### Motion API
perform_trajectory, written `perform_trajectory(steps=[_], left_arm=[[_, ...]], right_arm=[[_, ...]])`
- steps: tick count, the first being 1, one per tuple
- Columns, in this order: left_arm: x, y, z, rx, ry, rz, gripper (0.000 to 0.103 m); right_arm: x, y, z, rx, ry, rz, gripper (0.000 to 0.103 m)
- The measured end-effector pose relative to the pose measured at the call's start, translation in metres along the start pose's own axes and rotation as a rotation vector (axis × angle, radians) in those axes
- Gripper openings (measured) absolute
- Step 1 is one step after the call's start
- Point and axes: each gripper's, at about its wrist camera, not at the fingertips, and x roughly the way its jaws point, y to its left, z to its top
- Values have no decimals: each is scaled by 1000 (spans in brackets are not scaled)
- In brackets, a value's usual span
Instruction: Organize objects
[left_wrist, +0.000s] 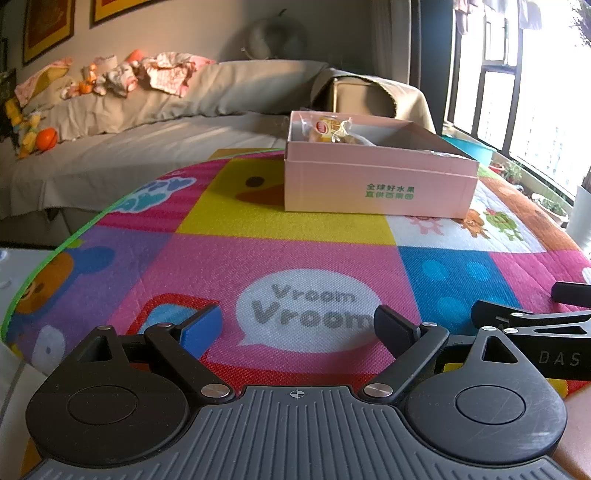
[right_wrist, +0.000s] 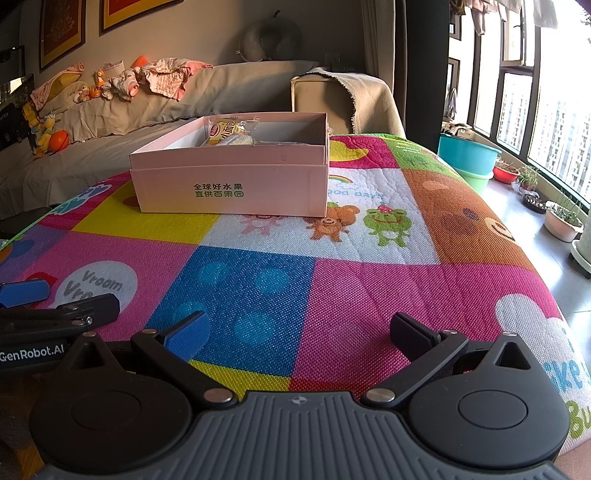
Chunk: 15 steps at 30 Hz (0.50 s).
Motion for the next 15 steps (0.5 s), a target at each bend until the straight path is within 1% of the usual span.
perform_trajectory(steps=[15], left_arm=[[-1, 0, 0, -5, 1, -3, 94]], right_arm=[[0, 0, 0, 0, 0, 0, 103]])
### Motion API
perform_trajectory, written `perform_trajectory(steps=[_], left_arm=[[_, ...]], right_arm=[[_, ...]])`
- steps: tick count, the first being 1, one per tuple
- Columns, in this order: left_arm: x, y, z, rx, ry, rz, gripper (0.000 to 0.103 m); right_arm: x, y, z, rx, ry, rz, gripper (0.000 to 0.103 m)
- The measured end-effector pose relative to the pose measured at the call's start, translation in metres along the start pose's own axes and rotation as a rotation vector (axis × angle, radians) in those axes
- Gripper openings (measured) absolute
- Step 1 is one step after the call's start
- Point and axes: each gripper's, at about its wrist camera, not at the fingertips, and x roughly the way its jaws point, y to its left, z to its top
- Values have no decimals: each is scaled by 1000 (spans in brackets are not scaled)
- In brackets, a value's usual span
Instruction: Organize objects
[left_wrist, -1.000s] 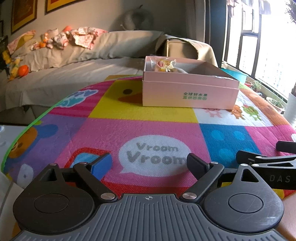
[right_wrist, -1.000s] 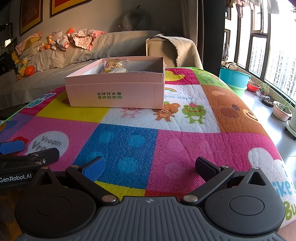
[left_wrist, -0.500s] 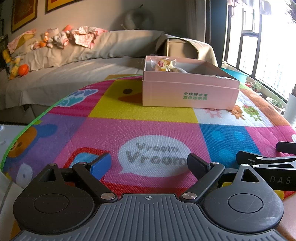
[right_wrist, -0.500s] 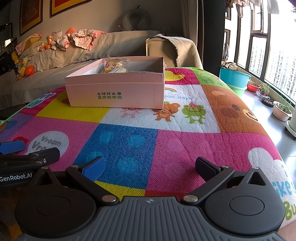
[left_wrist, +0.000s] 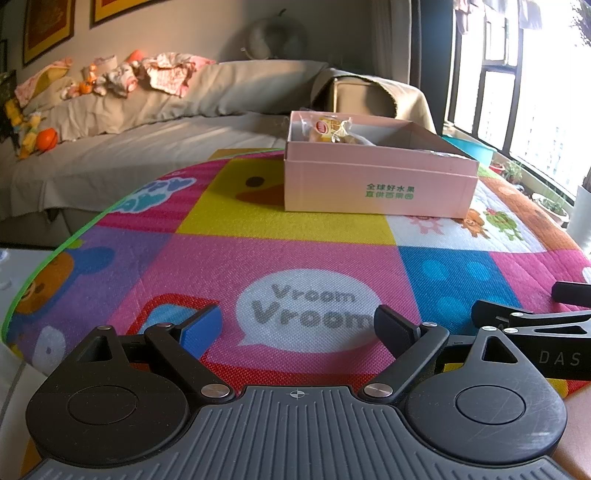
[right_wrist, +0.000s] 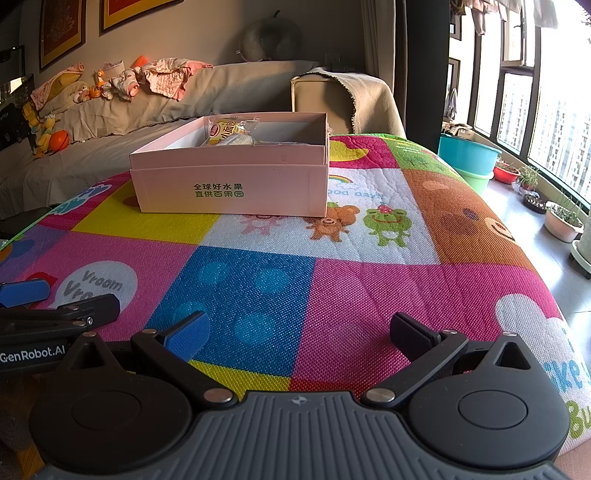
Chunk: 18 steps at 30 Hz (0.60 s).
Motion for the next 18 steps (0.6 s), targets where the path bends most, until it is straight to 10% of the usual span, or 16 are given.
perform_trajectory(steps=[18], left_arm=[[0, 0, 0, 1, 0, 1, 94]], right_arm=[[0, 0, 0, 0, 0, 0, 103]])
